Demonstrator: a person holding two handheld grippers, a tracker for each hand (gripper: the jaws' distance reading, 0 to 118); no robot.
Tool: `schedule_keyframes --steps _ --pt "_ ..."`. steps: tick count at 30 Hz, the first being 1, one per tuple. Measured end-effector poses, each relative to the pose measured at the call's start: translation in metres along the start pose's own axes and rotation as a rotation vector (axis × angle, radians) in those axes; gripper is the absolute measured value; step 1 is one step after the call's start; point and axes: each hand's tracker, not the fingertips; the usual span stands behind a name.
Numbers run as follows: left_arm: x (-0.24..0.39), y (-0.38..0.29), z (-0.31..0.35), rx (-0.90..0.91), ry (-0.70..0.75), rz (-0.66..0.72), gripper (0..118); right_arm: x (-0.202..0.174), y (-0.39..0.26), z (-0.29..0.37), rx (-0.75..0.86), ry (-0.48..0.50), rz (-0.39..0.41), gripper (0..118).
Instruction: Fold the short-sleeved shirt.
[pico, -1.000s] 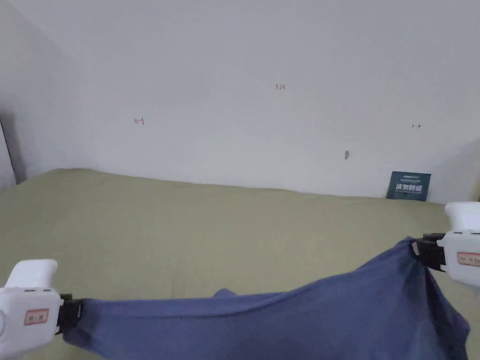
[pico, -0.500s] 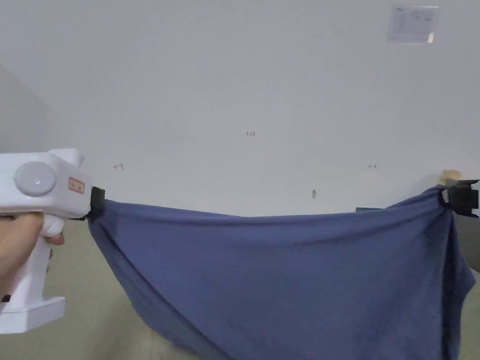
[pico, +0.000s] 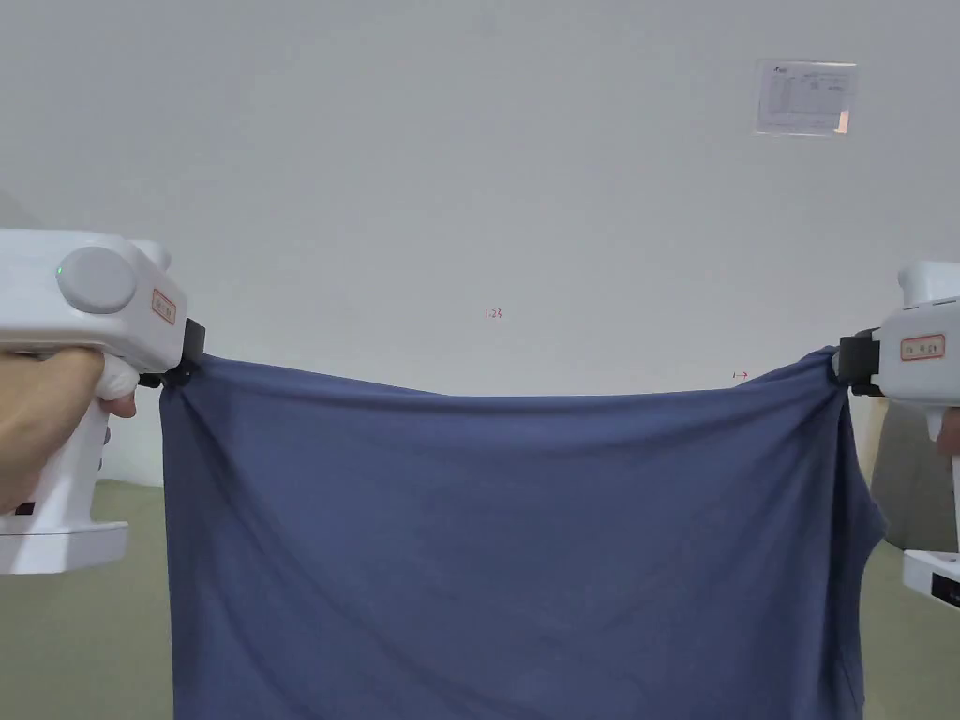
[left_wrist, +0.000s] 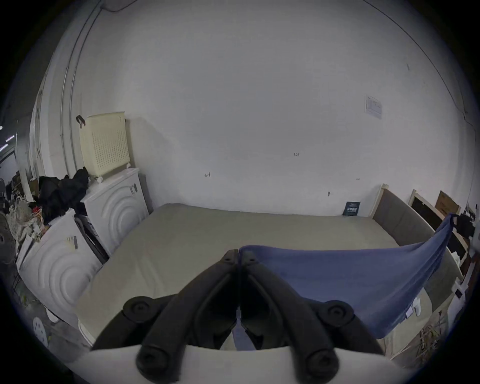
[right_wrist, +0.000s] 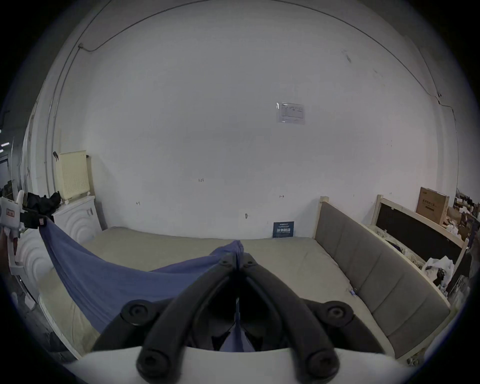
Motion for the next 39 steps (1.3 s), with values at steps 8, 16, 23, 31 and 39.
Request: schedule_keyframes --steps 8,16,23,31,39 --pt "0.015 0.043 -0.048 0.007 0.060 -0.024 0 -0.006 0.036 -0.066 -0.017 -0.014 0.022 0" --pt "0.036 0.083 -0.109 0.034 0.101 -0.043 0 -0.009 0.069 -0.131 0.001 -0.055 0.051 0" --pt "0.053 0.092 -0.168 0.046 0.128 -0.056 0 -0.008 0.080 -0.185 0.007 -0.084 0.060 0" --pt "0.065 0.073 -0.225 0.040 0.157 -0.074 0 -0.013 0.065 -0.250 -0.020 -0.111 0.074 0" --pt "0.069 0.016 -0.270 -0.039 0.156 -0.105 0 -0.009 0.004 -0.279 -0.097 -0.113 0.097 0"
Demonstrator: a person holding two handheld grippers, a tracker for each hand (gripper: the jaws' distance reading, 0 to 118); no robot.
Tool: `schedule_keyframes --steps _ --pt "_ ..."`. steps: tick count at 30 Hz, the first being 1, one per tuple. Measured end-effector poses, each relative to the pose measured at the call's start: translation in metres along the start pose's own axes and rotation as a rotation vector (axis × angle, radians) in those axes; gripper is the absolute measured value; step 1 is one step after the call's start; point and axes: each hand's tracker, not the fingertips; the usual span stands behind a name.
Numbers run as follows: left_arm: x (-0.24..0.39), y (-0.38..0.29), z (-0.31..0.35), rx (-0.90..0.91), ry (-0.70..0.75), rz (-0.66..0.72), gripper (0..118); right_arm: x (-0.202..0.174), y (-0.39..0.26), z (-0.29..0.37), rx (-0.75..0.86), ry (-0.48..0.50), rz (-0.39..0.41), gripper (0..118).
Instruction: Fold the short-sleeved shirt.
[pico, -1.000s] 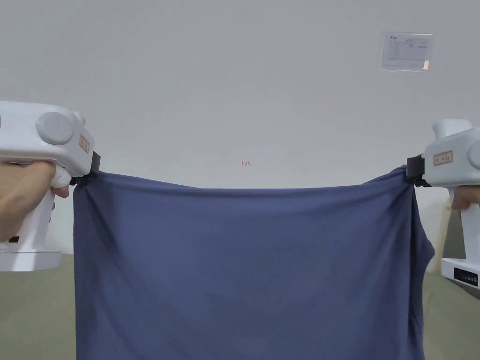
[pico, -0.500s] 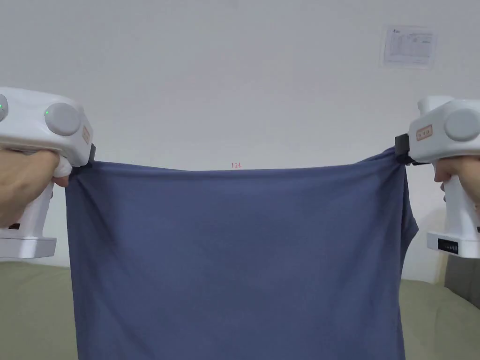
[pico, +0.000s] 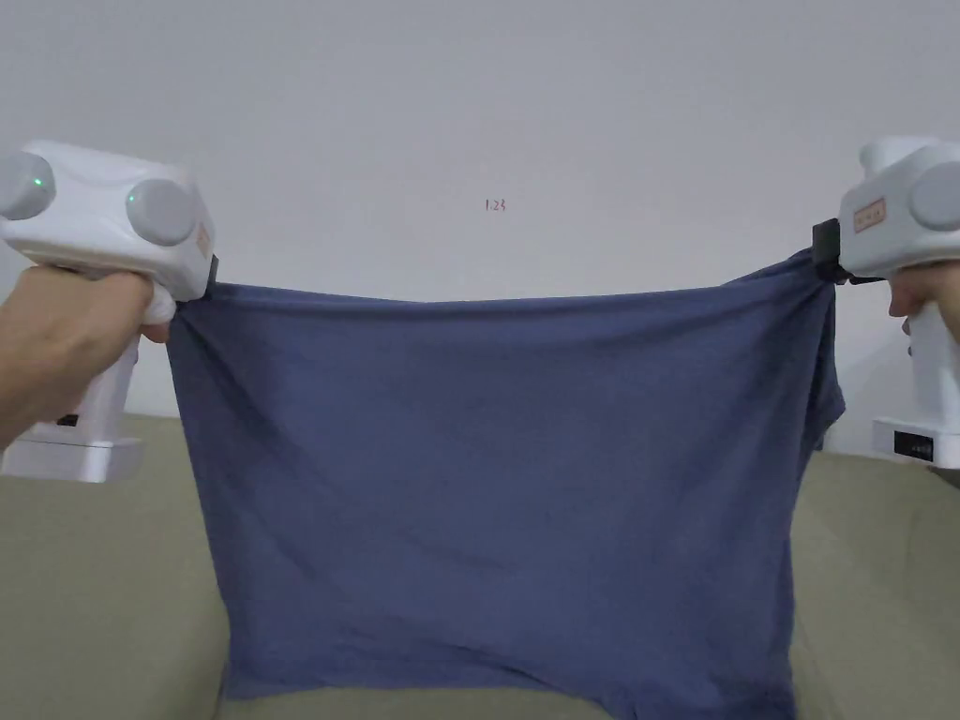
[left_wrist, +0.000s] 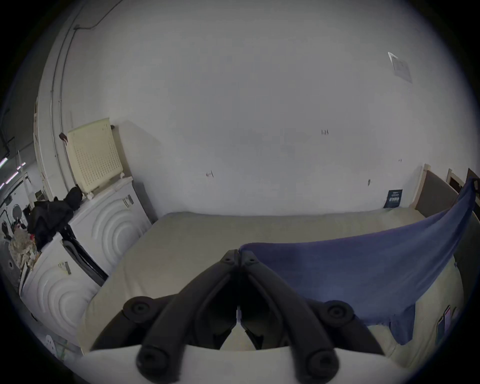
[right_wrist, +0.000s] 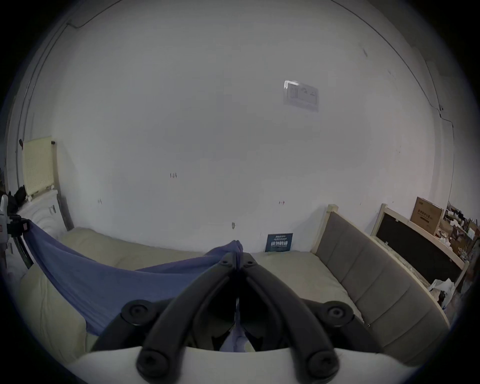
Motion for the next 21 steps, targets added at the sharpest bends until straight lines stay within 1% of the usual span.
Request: schedule_keyframes --steps 3,5,6,9,13,14,15,16,19,21 --pt "0.002 -0.026 -0.004 -0.033 -0.018 -0.001 0 0.002 -0.027 0.004 -0.031 0.008 -0.011 0" --pt "0.001 -0.047 -0.001 -0.055 -0.031 -0.006 0 0.002 -0.049 0.013 -0.044 0.027 -0.005 0" --pt "0.000 -0.056 0.003 -0.059 -0.042 0.002 0 0.000 -0.059 0.017 -0.058 0.022 0.004 0" --pt "-0.007 -0.092 0.018 -0.087 -0.064 0.014 0 -0.004 -0.100 0.047 -0.072 0.039 0.030 0" --pt "-0.019 -0.149 0.050 -0.134 -0.091 0.013 0 -0.002 -0.161 0.101 -0.104 0.075 0.025 0" --pt "-0.023 -0.164 0.061 -0.136 -0.092 0.016 0 0.000 -0.176 0.115 -0.108 0.099 0.019 0" --pt "-0.028 -0.179 0.071 -0.150 -0.100 0.017 0 0.000 -0.191 0.129 -0.136 0.091 0.010 0" --pt "-0.032 -0.194 0.081 -0.163 -0.105 0.017 0 0.003 -0.206 0.144 -0.132 0.113 -0.017 0" --pt "-0.046 -0.246 0.115 -0.190 -0.127 0.026 0 0.009 -0.253 0.185 -0.175 0.118 -0.025 0" --pt "-0.054 -0.278 0.138 -0.211 -0.133 0.028 0 0.014 -0.281 0.212 -0.198 0.132 -0.051 0"
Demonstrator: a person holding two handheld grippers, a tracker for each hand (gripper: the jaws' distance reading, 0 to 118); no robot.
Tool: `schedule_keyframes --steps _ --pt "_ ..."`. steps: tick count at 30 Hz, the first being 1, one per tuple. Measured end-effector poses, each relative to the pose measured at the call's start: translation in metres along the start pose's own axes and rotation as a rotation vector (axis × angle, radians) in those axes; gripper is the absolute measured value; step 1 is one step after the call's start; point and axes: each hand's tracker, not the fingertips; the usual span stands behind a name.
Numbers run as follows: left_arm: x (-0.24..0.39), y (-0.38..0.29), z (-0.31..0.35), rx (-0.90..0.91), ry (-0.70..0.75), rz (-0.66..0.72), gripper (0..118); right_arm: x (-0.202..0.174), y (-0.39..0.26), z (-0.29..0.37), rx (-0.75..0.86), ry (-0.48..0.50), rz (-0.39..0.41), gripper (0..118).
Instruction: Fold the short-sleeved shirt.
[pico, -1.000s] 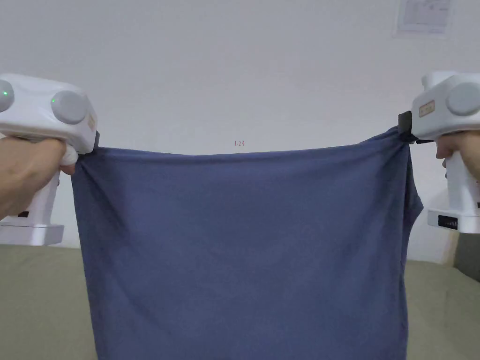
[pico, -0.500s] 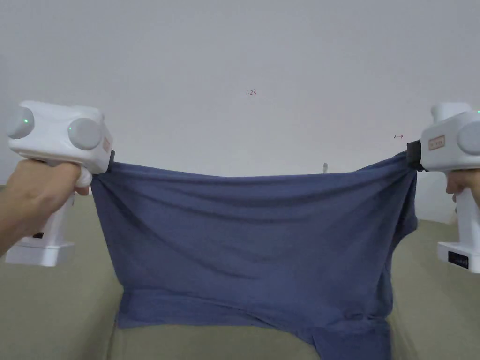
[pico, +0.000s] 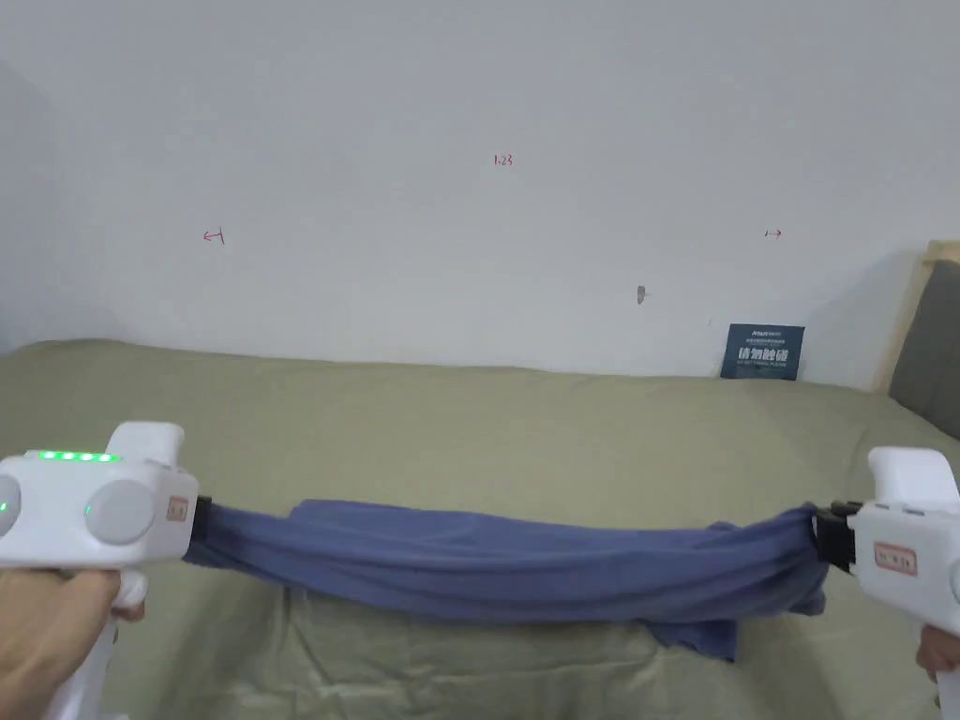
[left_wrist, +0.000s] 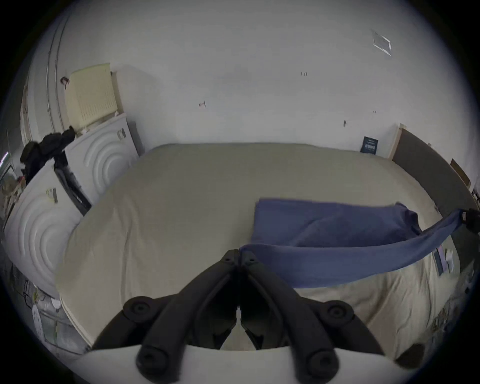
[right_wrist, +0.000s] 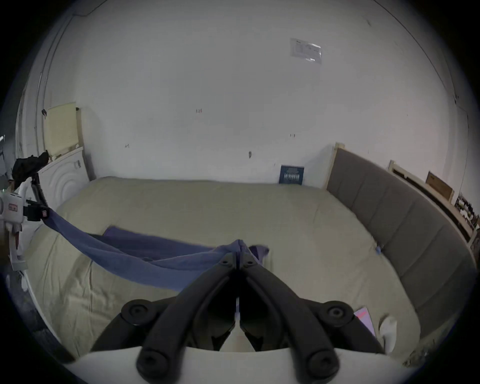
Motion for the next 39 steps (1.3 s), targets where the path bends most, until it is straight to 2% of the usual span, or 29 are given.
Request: schedule_keyframes --steps 3,5,9,11,16,19,25,26,27,28,29,30,32,34,35,36,37,38,39 --pt "-0.013 -0.051 0.025 -0.013 -0.034 0.038 0 0.009 -0.048 0.028 -0.026 0.004 -0.016 0" --pt "-0.020 -0.086 0.039 -0.017 -0.031 0.037 0 0.015 -0.079 0.052 -0.041 0.010 -0.071 0" --pt "-0.035 -0.139 0.057 -0.066 -0.052 0.020 0 0.016 -0.127 0.084 -0.075 0.017 -0.032 0" --pt "-0.040 -0.161 0.063 -0.081 -0.056 0.025 0 0.016 -0.147 0.099 -0.085 0.023 -0.048 0" --pt "-0.048 -0.194 0.069 -0.123 -0.057 0.007 0 0.024 -0.178 0.111 -0.132 0.031 -0.053 0" --pt "-0.046 -0.207 0.064 -0.154 -0.065 0.019 0 0.025 -0.193 0.105 -0.181 0.033 -0.087 0" --pt "-0.044 -0.221 0.052 -0.198 -0.076 0.023 1 0.026 -0.213 0.087 -0.237 0.018 -0.093 2" --pt "-0.045 -0.222 0.049 -0.202 -0.078 0.026 10 0.027 -0.215 0.086 -0.255 0.012 -0.104 14" --pt "-0.046 -0.223 0.048 -0.206 -0.086 0.030 38 0.027 -0.216 0.085 -0.261 -0.002 -0.106 53" --pt "-0.048 -0.225 0.048 -0.198 -0.076 0.038 73 0.029 -0.218 0.083 -0.264 -0.014 -0.107 95" --pt "-0.048 -0.226 0.048 -0.202 -0.065 0.041 99 0.030 -0.219 0.082 -0.284 -0.011 -0.107 118" --pt "-0.048 -0.225 0.050 -0.197 -0.059 0.041 106 0.029 -0.219 0.093 -0.226 0.009 -0.127 112" --pt "-0.050 -0.220 0.062 -0.168 -0.052 0.038 105 0.031 -0.211 0.099 -0.255 -0.009 -0.110 113" --pt "-0.051 -0.217 0.077 -0.138 -0.053 0.067 103 0.027 -0.209 0.099 -0.220 -0.015 -0.115 113" --pt "-0.050 -0.215 0.083 -0.112 -0.042 0.075 98 0.024 -0.208 0.100 -0.210 -0.028 -0.111 112" --pt "-0.049 -0.213 0.088 -0.104 -0.038 0.065 67 0.023 -0.206 0.102 -0.189 -0.051 -0.106 101" --pt "-0.046 -0.212 0.099 -0.078 -0.036 0.052 22 0.022 -0.205 0.105 -0.168 -0.047 -0.109 77" --pt "-0.044 -0.211 0.105 -0.065 -0.035 0.045 0 0.021 -0.204 0.111 -0.160 -0.039 -0.107 38" --pt "-0.042 -0.212 0.108 -0.062 -0.035 0.056 0 0.020 -0.203 0.114 -0.159 -0.044 -0.100 0"
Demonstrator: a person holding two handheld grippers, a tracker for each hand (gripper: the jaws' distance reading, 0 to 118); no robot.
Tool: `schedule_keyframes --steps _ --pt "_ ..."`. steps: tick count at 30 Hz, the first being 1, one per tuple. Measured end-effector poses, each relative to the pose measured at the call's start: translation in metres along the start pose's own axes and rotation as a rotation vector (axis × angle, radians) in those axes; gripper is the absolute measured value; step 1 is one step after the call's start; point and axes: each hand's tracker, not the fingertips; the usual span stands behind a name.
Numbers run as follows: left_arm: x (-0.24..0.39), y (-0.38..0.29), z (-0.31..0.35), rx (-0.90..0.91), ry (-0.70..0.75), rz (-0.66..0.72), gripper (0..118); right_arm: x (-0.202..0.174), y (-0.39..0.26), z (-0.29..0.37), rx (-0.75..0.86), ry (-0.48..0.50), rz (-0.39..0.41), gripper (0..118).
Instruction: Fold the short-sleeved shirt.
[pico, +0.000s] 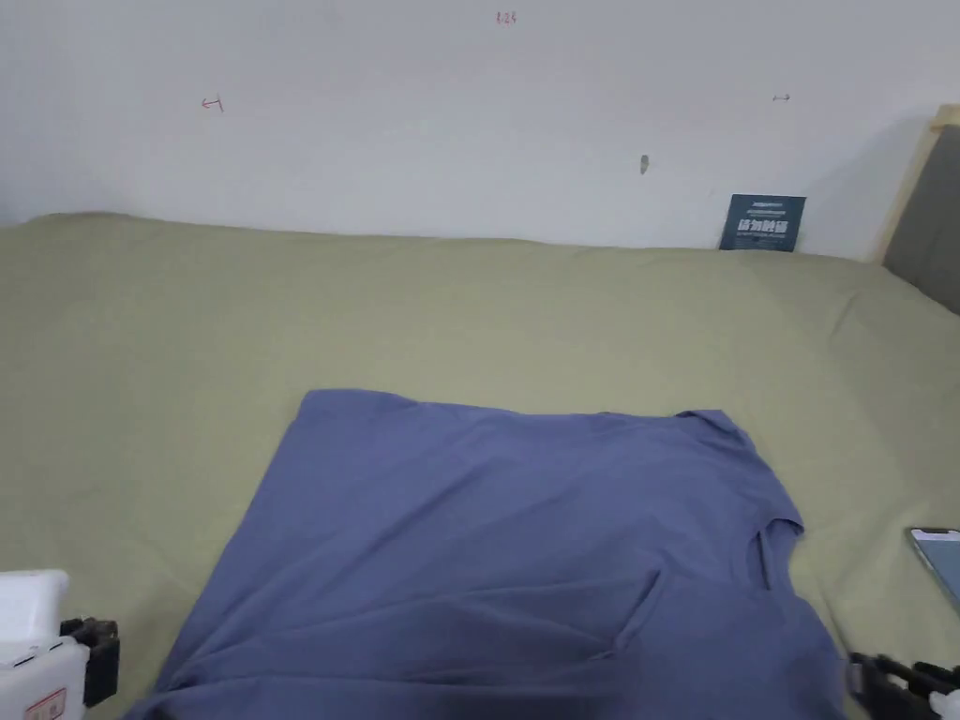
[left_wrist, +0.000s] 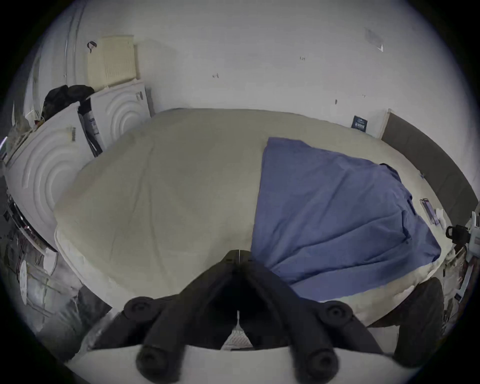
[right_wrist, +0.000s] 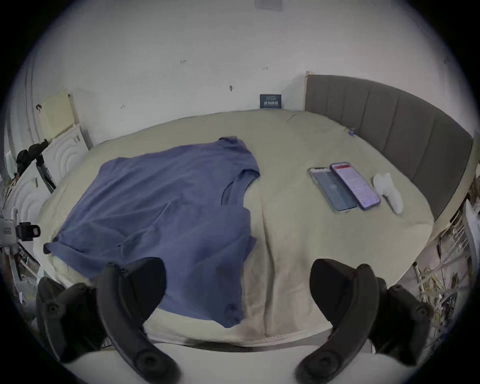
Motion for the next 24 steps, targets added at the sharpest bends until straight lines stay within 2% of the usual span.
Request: schedule_keyframes --steps 2,4,5,6,7,8,9,10,11,14,16,17,18,19,20,24 --pt "-0.007 0.000 -0.006 -0.006 -0.008 0.003 0 -0.001 -0.010 0.005 0.050 -0.043 0.009 0" --pt "-0.009 -0.002 -0.004 -0.026 -0.040 0.019 0 -0.001 -0.011 0.005 -0.003 0.012 0.001 0" --pt "-0.008 -0.003 -0.003 -0.044 -0.066 0.020 1 -0.002 -0.016 0.005 0.003 -0.002 0.003 0" --pt "-0.014 -0.005 -0.014 -0.057 -0.074 0.017 20 -0.002 -0.019 0.004 -0.002 -0.008 0.010 0" --pt "-0.015 -0.006 -0.018 -0.059 -0.066 0.012 20 0.000 -0.014 -0.001 -0.034 -0.007 0.011 0" --pt "-0.013 -0.007 -0.019 -0.069 -0.071 0.000 30 0.001 -0.015 -0.003 -0.040 -0.005 0.001 0" --pt "-0.011 -0.008 -0.022 -0.089 -0.072 -0.006 54 0.001 -0.015 -0.005 -0.046 -0.003 -0.005 0" --pt "-0.014 -0.011 -0.035 -0.144 -0.067 -0.008 91 0.002 -0.016 -0.008 -0.053 0.000 -0.006 0" --pt "-0.013 -0.013 -0.041 -0.170 -0.096 -0.006 109 -0.001 -0.018 -0.005 -0.041 -0.006 -0.002 0" --pt "-0.008 -0.016 -0.058 -0.231 -0.096 -0.008 107 -0.004 -0.020 -0.008 -0.056 -0.005 0.007 0" --pt "-0.001 -0.018 -0.065 -0.238 -0.088 -0.030 100 -0.004 -0.021 -0.007 -0.064 0.007 0.008 0" --pt "0.003 -0.018 -0.068 -0.235 -0.078 -0.044 88 -0.005 -0.022 -0.009 -0.068 0.003 0.011 0" --pt "0.000 -0.020 -0.070 -0.233 -0.072 -0.048 51 -0.005 -0.022 -0.011 -0.075 0.008 0.014 0" --pt "0.001 -0.019 -0.072 -0.237 -0.076 -0.047 21 -0.005 -0.023 -0.010 -0.082 0.010 0.018 0" --pt "0.002 -0.019 -0.075 -0.247 -0.113 -0.027 10 -0.005 -0.024 -0.011 -0.086 0.008 0.024 0" --pt "0.006 -0.019 -0.074 -0.245 -0.107 -0.056 7 -0.004 -0.026 -0.013 -0.102 0.022 0.025 1"
